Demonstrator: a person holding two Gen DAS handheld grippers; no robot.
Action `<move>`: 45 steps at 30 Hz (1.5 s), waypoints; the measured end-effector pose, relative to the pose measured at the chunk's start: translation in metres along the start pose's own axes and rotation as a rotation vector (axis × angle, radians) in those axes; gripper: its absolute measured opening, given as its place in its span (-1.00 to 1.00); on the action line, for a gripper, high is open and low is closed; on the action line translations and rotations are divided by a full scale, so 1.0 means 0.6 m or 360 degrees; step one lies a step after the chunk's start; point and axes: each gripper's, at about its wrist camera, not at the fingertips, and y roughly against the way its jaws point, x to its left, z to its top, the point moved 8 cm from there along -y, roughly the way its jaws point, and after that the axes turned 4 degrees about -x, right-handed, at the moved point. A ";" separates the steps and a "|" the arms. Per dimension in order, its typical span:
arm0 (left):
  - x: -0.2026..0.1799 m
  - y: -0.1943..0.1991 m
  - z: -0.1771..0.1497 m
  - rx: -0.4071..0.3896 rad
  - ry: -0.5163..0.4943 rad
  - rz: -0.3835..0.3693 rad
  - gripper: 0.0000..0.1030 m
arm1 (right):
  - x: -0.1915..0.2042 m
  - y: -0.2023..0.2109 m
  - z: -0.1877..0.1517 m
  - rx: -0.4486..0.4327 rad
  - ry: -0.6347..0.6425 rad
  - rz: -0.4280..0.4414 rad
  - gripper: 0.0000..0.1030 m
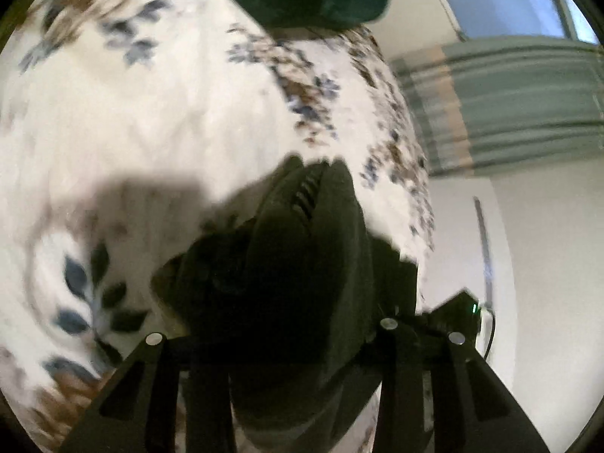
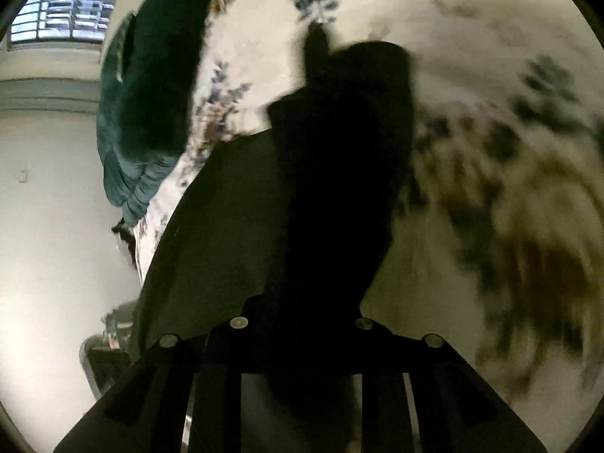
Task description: Fold small clothes
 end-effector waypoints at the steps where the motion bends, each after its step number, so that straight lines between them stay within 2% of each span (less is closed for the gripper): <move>1: -0.003 0.008 0.009 0.0032 -0.0031 0.0007 -0.34 | 0.005 0.029 -0.036 -0.0040 -0.0081 0.0019 -0.59; 3: -0.001 0.016 0.015 0.0181 -0.0087 -0.0035 -0.34 | 0.014 0.066 -0.089 -0.0103 -0.0153 0.0024 -0.59; 4: 0.005 0.018 0.011 0.0238 -0.0112 -0.0008 -0.33 | 0.019 0.084 -0.123 -0.0137 -0.0185 0.0003 -0.59; 5: 0.018 0.011 -0.001 0.0358 -0.0130 -0.0005 -0.31 | 0.018 0.102 -0.173 -0.0168 -0.0236 -0.0018 -0.59; 8: 0.077 -0.009 -0.047 0.0584 -0.0170 0.0135 0.01 | 0.009 0.106 -0.279 -0.0183 -0.0337 -0.0093 -0.58; 9: 0.102 -0.017 -0.062 0.0635 -0.0158 0.0180 0.22 | -0.005 0.101 -0.309 -0.0153 -0.0366 -0.0109 -0.57; 10: 0.129 -0.021 -0.072 0.0644 -0.0123 0.0249 0.24 | -0.023 0.081 -0.342 -0.0104 -0.0435 -0.0129 -0.56; 11: 0.142 -0.020 -0.077 0.0635 -0.0062 0.0226 0.24 | -0.043 0.063 -0.369 -0.0053 -0.0511 -0.0142 -0.46; 14: 0.148 0.008 -0.072 0.0479 0.0086 0.0121 0.27 | -0.083 0.058 -0.395 0.0016 -0.0594 -0.0181 -0.11; 15: 0.138 0.026 -0.069 0.0408 0.0107 0.0099 0.28 | -0.092 0.062 -0.398 0.0061 -0.0591 -0.0171 0.00; 17: 0.120 0.068 -0.069 0.0277 0.0109 0.0112 0.29 | -0.098 0.085 -0.402 0.0129 -0.0519 -0.0192 0.06; 20: 0.097 0.130 -0.092 0.0172 0.0106 0.0151 0.31 | -0.105 0.143 -0.426 0.0200 -0.0394 -0.0269 0.17; 25: 0.078 0.186 -0.166 0.0226 0.0102 0.0207 0.33 | -0.106 0.229 -0.493 0.0401 -0.0390 -0.0295 0.17; 28: 0.074 0.211 -0.196 0.0300 0.0091 0.0232 0.33 | -0.106 0.277 -0.509 0.0449 -0.0335 -0.0348 0.17; 30: 0.073 0.205 -0.209 0.0340 0.0054 0.0270 0.33 | -0.083 0.266 -0.481 0.0439 -0.0303 -0.0364 0.18; 33: 0.086 0.177 -0.200 0.0315 -0.0019 0.0322 0.33 | -0.071 0.256 -0.396 0.0339 -0.0152 -0.0386 0.23; 37: 0.123 0.122 -0.145 0.0207 -0.0150 0.0429 0.33 | -0.066 0.167 -0.219 0.0129 0.0211 -0.0466 0.26; 39: 0.140 0.087 -0.116 0.0188 -0.0145 0.0391 0.33 | -0.071 0.105 -0.162 0.0151 0.0310 -0.0456 0.30; 41: 0.166 0.055 -0.094 0.0191 -0.0047 0.0365 0.33 | -0.081 0.032 -0.117 0.0244 0.0327 -0.0403 0.30; 43: 0.181 0.047 -0.078 0.0131 0.0110 0.0234 0.28 | -0.078 -0.006 -0.101 0.0289 0.0311 -0.0346 0.24; 44: 0.183 0.050 -0.072 0.0091 0.0120 0.0217 0.24 | -0.065 -0.014 -0.093 0.0266 0.0343 -0.0298 -0.33; 45: 0.180 0.056 -0.065 0.0020 0.0112 0.0193 -0.26 | -0.059 -0.016 -0.089 0.0227 0.0377 -0.0302 -0.88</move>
